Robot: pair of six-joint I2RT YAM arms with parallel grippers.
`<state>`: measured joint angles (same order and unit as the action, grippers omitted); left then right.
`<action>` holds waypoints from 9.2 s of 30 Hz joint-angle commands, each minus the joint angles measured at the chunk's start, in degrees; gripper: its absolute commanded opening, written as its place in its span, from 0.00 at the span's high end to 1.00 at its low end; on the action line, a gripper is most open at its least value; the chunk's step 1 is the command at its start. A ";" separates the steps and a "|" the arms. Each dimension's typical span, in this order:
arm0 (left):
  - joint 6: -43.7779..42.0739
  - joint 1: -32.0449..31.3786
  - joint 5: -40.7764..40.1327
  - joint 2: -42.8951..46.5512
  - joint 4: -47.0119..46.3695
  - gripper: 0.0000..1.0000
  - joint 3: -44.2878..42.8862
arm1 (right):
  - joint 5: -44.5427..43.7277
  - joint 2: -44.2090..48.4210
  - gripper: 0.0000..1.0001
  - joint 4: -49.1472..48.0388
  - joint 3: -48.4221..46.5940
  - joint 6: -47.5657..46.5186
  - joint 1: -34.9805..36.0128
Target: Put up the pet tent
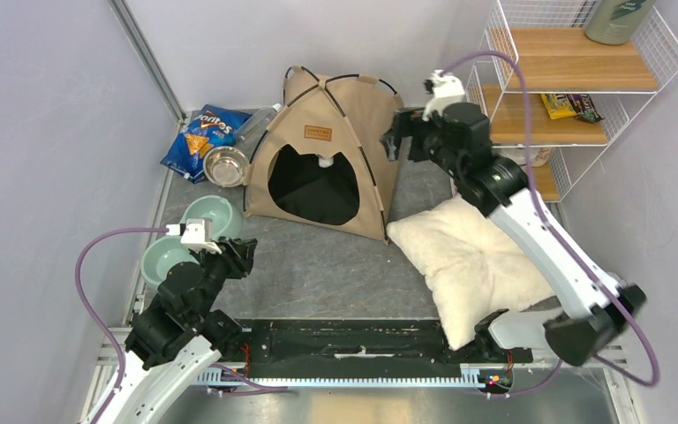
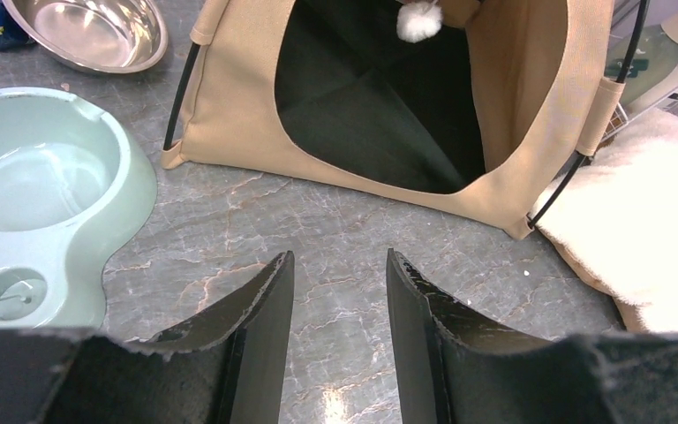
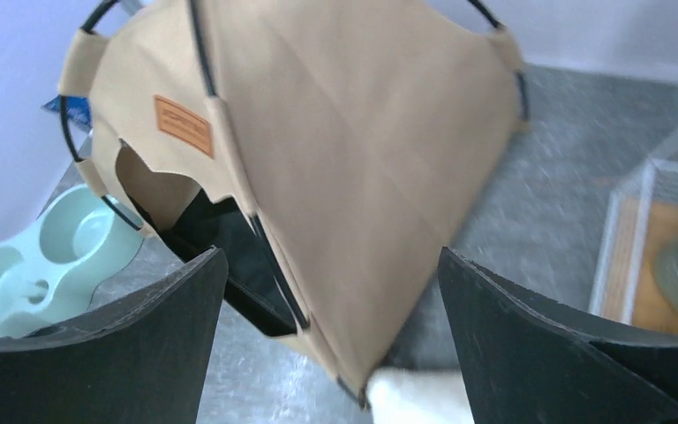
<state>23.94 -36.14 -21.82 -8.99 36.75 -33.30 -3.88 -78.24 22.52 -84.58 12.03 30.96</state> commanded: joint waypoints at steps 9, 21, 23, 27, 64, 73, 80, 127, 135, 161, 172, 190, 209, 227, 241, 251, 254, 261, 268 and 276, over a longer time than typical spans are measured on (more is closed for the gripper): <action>-0.83 -0.16 2.76 0.47 -1.42 0.50 0.34 | -37.18 20.41 0.03 21.14 26.01 35.46 -0.18; -0.74 -0.16 2.67 2.05 -1.51 0.50 0.60 | -45.79 10.39 0.03 21.58 33.42 59.46 -3.32; -0.74 -0.16 2.53 2.21 -1.52 0.50 0.63 | -46.38 8.71 0.03 20.83 34.44 62.84 -3.73; -0.72 -0.20 3.08 2.05 -1.43 0.50 0.52 | -46.04 4.90 0.03 18.53 36.46 68.01 -4.72; -4.23 -0.16 1.18 -7.17 -3.92 0.50 -5.44 | -26.30 38.25 1.00 20.54 20.06 35.70 -12.24; -4.52 -0.08 -1.07 -25.04 -5.23 0.50 -15.31 | -6.54 42.03 1.00 22.65 12.65 32.24 -12.24; -16.04 0.22 -5.05 -38.03 -5.33 0.49 -28.07 | 10.47 44.04 1.00 19.77 11.74 30.15 -12.24; -3.08 29.82 43.52 -63.60 -44.57 0.57 -20.56 | 51.01 33.90 1.00 -14.79 26.58 45.22 -12.28; -6.55 28.58 40.82 -60.58 -43.57 0.49 -18.20 | 49.09 23.47 1.00 -24.83 32.69 42.14 -12.15; -12.95 24.72 30.28 -60.82 -40.43 0.93 -15.44 | 38.66 12.08 1.00 -25.07 25.20 28.69 -6.29; -14.12 23.53 29.74 -61.06 -39.66 0.98 -15.63 | 22.83 0.62 1.00 -26.40 30.70 18.70 -2.17; -15.05 21.64 29.55 -61.05 -39.14 0.98 -16.40 | -31.82 -14.69 1.00 -12.95 24.92 49.15 9.56; -16.20 20.08 30.97 -61.33 -38.70 0.98 -16.89 | -39.44 -27.72 1.00 -5.16 10.65 58.56 12.09; -14.45 19.80 28.34 -62.86 -35.01 0.98 -18.78 | -24.61 -14.41 0.15 -16.44 17.35 22.97 13.07; -14.28 19.12 27.24 -63.78 -33.77 0.98 -19.08 | -31.41 -3.74 0.03 -8.68 25.19 17.62 11.24; -14.28 19.02 27.59 -64.03 -33.48 0.98 -19.57 | -16.29 -15.73 0.27 -13.89 23.94 12.70 7.97; -14.52 18.93 27.73 -64.29 -33.01 0.98 -20.02 | -12.56 -19.30 0.89 -11.82 18.02 10.65 8.04; -15.00 18.79 28.41 -64.46 -32.01 0.98 -20.98 | -20.76 -18.10 1.00 -13.56 11.72 5.77 9.99; -15.22 18.65 28.67 -65.80 -30.91 0.98 -22.59 | -37.14 -21.63 1.00 -20.76 6.91 -1.46 9.99; -15.16 18.33 28.25 -67.31 -30.99 0.98 -23.13 | -32.18 -32.98 1.00 -27.73 3.14 -7.14 10.08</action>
<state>8.86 -17.23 6.04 -74.87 4.43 -54.46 -36.34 -105.73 1.61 -77.47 7.66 40.47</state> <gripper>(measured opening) 0.049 0.013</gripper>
